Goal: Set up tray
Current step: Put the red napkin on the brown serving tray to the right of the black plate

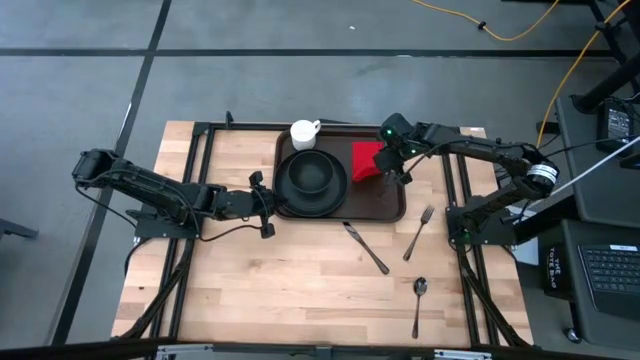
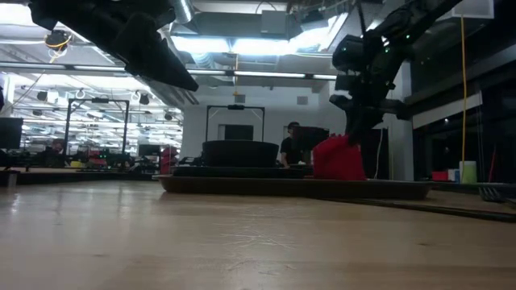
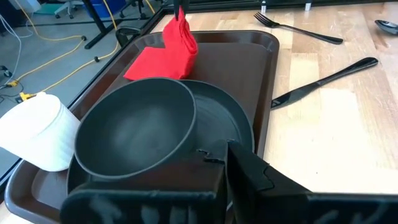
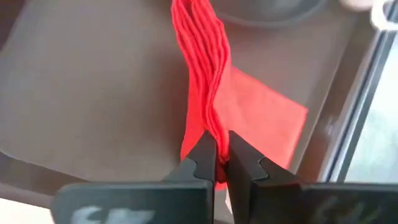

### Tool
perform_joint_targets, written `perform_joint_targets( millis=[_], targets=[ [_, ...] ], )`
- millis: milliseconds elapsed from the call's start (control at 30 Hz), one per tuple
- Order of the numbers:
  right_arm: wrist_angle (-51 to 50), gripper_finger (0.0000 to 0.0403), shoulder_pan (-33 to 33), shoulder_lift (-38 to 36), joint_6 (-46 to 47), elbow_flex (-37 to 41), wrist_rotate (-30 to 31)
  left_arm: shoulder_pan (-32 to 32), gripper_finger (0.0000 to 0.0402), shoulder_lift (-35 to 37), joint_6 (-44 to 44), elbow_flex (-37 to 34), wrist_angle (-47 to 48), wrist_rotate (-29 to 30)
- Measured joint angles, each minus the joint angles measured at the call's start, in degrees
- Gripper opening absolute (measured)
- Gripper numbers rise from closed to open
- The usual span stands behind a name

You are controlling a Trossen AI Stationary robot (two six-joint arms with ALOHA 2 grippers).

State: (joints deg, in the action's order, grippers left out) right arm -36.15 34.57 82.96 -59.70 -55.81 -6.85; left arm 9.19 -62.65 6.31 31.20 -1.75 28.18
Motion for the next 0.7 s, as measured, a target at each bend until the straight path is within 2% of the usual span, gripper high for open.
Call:
perform_joint_targets(
  millis=[400,700],
  targets=[
    [2.13,0.0019,0.0,4.26,1.02,0.0,1.23,0.09,0.0004,0.0,0.0,0.0,0.02,-0.02],
    [1.7,0.0104,0.0,4.26,8.81,0.0,1.28,0.09,0.0003,0.0,0.35,0.0,0.02,-0.02]
  ],
)
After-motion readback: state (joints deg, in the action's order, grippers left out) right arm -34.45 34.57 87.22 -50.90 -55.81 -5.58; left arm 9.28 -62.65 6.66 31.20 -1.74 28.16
